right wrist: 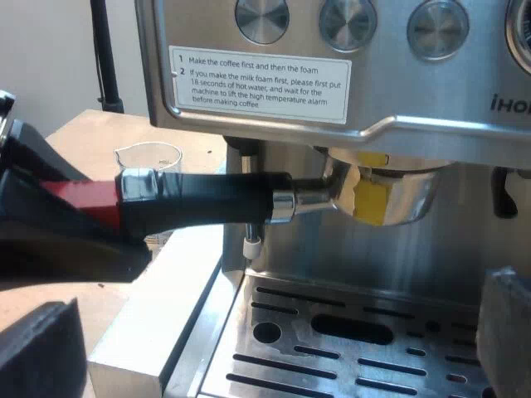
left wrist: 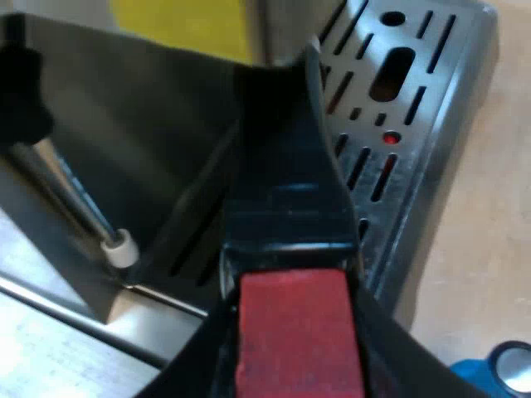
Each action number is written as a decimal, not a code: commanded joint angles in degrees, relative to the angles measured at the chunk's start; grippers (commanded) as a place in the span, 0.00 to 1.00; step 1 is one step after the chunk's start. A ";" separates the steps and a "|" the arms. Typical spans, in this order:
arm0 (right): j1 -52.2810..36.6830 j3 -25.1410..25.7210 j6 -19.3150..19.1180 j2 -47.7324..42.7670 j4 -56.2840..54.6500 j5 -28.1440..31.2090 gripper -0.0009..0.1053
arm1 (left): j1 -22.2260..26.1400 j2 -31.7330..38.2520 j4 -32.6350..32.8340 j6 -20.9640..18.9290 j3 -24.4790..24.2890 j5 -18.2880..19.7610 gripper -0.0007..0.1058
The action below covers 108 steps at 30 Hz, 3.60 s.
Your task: Put the handle in the coffee machine
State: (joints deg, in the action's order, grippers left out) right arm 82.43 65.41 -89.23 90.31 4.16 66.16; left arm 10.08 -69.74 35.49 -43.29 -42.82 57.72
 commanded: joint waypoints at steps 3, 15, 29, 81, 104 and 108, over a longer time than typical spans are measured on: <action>-0.22 0.24 -0.66 -0.37 -0.14 0.40 0.92 | 0.28 1.58 -0.14 1.79 -1.31 12.55 0.01; -0.22 0.24 -0.66 -0.37 -0.14 0.40 0.92 | 0.28 1.58 -1.47 1.61 -1.31 9.92 0.01; -0.22 0.24 -0.66 -0.37 -0.14 0.40 0.92 | 0.28 1.58 -6.24 -2.32 -0.95 9.93 0.01; -0.22 0.24 -0.66 -0.37 -0.14 0.40 0.92 | 0.59 -1.86 -13.09 -8.37 7.89 3.36 0.01; -0.22 0.24 -0.66 -0.37 -0.14 0.40 0.92 | 0.28 -1.74 -9.56 -7.66 3.62 0.95 0.01; -0.22 0.24 -0.66 -0.37 -0.14 0.40 0.92 | 0.28 -1.74 -9.09 -7.65 3.64 1.46 0.01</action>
State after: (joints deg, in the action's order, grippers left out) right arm 82.43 65.41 -89.23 90.31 4.16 66.16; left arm 10.70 -72.30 27.01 -51.12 -38.39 55.66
